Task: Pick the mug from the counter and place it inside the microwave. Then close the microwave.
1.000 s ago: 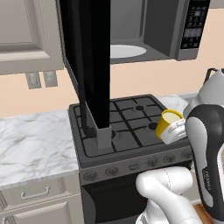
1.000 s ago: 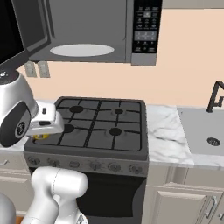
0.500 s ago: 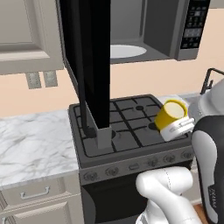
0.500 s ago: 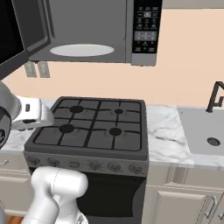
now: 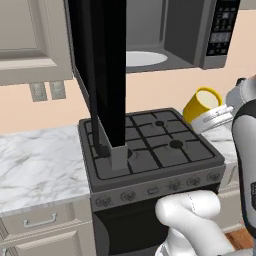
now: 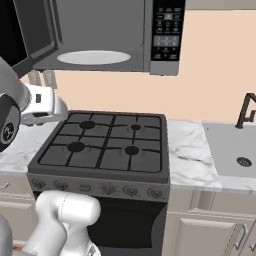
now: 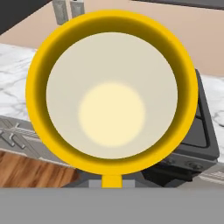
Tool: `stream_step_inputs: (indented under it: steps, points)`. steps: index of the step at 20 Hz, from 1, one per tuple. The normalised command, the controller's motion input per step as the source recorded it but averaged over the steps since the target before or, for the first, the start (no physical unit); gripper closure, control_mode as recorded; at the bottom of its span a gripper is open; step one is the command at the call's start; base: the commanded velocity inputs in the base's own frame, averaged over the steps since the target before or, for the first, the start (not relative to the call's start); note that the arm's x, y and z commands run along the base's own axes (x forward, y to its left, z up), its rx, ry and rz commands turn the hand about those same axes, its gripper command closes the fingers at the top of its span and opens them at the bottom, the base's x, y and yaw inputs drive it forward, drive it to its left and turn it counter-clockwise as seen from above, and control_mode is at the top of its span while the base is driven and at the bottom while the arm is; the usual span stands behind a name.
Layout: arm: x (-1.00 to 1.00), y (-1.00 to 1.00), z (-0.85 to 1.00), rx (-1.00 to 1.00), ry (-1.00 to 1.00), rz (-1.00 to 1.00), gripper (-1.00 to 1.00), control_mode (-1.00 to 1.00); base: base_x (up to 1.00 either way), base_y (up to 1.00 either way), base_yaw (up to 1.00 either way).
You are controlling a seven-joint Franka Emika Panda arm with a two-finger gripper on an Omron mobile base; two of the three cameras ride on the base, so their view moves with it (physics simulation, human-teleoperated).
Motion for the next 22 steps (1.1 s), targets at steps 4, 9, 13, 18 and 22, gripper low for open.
stream_step_inputs:
  steps: [4, 9, 13, 18, 22]
  points:
    - [0.6, -0.04, 0.16, 0.01, 0.0, 0.0, 1.0, -1.0, 0.0, 0.0, 0.0]
    - [0.69, 0.0, 0.07, 0.01, 0.0, 0.0, 1.0, -1.0, 0.0, 0.0, 0.0]
    - [0.59, 0.0, 0.03, 0.0, 0.0, 0.0, 1.0, -1.0, 0.0, 0.0, 0.0]
    - [0.55, 0.0, 0.17, 0.0, 0.0, 0.0, 1.0, -1.0, 0.0, 0.0, 0.0]
    - [0.3, 0.0, 0.39, 0.0, 0.0, 0.0, 1.0, -1.0, 0.0, 0.0, 0.0]
